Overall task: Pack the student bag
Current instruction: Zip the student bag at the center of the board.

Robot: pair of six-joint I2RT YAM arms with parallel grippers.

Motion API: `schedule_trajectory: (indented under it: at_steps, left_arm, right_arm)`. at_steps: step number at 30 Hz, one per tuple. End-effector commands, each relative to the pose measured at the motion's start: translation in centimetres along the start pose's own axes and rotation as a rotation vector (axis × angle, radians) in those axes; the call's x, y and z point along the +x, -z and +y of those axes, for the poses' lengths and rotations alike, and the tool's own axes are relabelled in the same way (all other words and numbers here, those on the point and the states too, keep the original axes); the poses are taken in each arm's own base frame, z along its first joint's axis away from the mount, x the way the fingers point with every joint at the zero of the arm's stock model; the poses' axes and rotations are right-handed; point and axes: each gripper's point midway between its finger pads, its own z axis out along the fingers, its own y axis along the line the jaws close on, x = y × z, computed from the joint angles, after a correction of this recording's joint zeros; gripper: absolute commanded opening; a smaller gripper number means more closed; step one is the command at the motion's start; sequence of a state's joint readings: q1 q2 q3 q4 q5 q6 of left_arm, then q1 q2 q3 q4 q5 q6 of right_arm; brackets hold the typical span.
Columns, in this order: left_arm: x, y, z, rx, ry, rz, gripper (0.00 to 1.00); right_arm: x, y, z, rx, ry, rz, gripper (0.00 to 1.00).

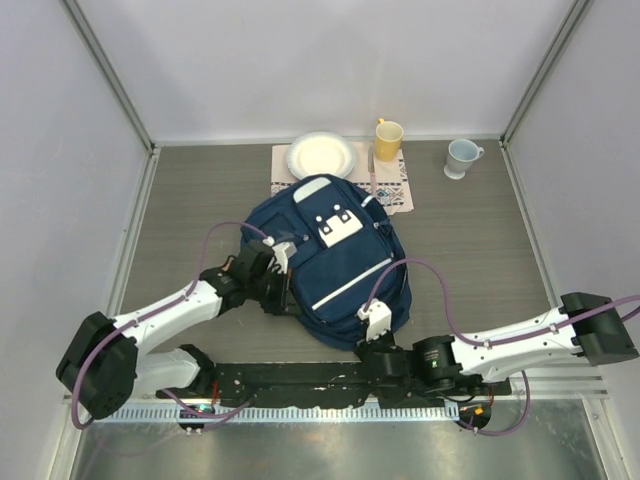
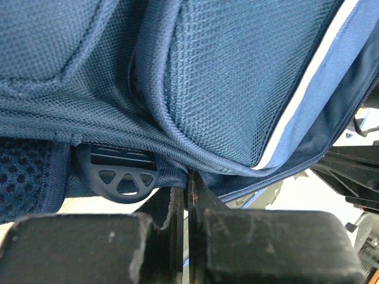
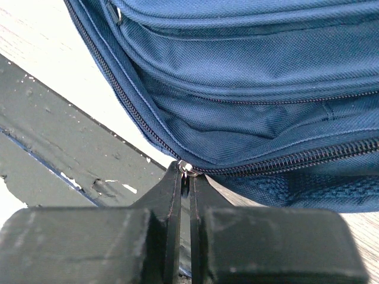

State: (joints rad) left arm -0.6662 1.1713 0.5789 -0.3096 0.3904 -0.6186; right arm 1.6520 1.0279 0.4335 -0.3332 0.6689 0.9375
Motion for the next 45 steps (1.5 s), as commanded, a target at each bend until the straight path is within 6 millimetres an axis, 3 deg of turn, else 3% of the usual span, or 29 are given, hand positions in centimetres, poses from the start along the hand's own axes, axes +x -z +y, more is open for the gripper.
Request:
schedule_trajectory:
  at_steps: [1,3,8,9,10,11,13,14,16,18,19,21,22,24,26,30,36,39,42,45]
  left_arm:
    - [-3.6,1.4,-5.0,0.161,-0.188,-0.058,0.0]
    - [-4.4,1.2,-3.3,0.058,-0.185,-0.076,0.0]
    - [-7.8,1.0,-1.4,-0.046,-0.076,-0.151,0.0]
    - [-8.1,1.0,-0.9,-0.077,-0.054,-0.16,0.04]
    - [-8.7,1.0,-0.4,-0.122,-0.026,-0.181,0.11]
    - [-8.3,1.0,0.1,-0.148,-0.005,-0.168,0.31]
    - [-7.8,1.1,0.8,-0.174,0.034,-0.176,0.46]
    - [-7.8,1.9,0.5,-0.161,0.071,-0.216,0.61]
    - [-6.3,2.2,1.5,-0.166,0.131,-0.252,0.74]
    - [-6.1,4.2,1.1,-0.125,0.217,-0.364,0.84]
    - [-4.5,4.1,2.3,-0.142,0.252,-0.361,0.87]
    - [-4.1,5.8,1.6,-0.077,0.315,-0.445,0.89]
    - [-2.9,5.6,2.4,-0.083,0.348,-0.441,0.9]
    - [-2.6,6.6,1.5,-0.021,0.39,-0.483,0.91]
    - [-1.4,6.3,1.1,0.004,0.405,-0.466,0.91]
    - [-1.2,6.0,0.0,0.0,0.435,-0.503,0.91]
    - [0.7,3.6,-2.9,0.016,0.42,-0.473,0.9]
    - [1.4,2.2,-3.4,0.02,0.433,-0.453,0.86]
    - [1.4,1.4,-4.3,0.029,0.424,-0.453,0.77]
    - [1.0,1.0,-3.9,0.013,0.434,-0.48,0.65]
  right_arm:
    - [-1.4,0.5,3.0,-0.096,-0.008,-0.041,0.01]
    - [-1.6,0.4,3.3,-0.105,-0.007,-0.051,0.01]
    - [-2.3,-0.3,4.6,-0.098,0.048,-0.066,0.01]
    - [-2.4,-0.5,4.8,-0.098,0.071,-0.069,0.01]
    - [-3.0,-0.5,5.7,-0.113,0.06,-0.083,0.01]
    - [-2.4,-1.0,5.8,-0.108,0.086,-0.062,0.01]
    - [-2.7,-1.4,6.7,-0.117,0.088,-0.063,0.01]
    - [-2.4,-1.7,7.0,-0.117,0.095,-0.051,0.01]
    - [-2.7,-2.0,7.4,-0.129,0.083,-0.052,0.01]
    - [-2.8,-2.2,7.7,-0.146,0.067,-0.037,0.01]
    - [-3.3,-2.5,7.6,-0.15,0.05,-0.044,0.01]
    - [-3.7,-2.5,7.7,-0.18,0.027,-0.035,0.01]
    - [-4.1,-2.9,7.2,-0.175,0.019,-0.036,0.01]
    - [-4.8,-2.7,7.8,-0.22,-0.004,-0.047,0.01]
    - [-5.3,-3.0,7.4,-0.225,-0.008,-0.051,0.01]
    - [-5.3,-3.0,7.3,-0.242,-0.013,-0.041,0.01]
    - [-4.9,-3.2,7.2,-0.264,-0.032,-0.032,0.01]
    - [-4.9,-3.3,7.5,-0.274,-0.038,-0.032,0.01]
    - [-5.0,-3.4,7.8,-0.28,-0.034,-0.029,0.01]
    - [-4.8,-3.4,7.8,-0.283,-0.032,-0.027,0.01]
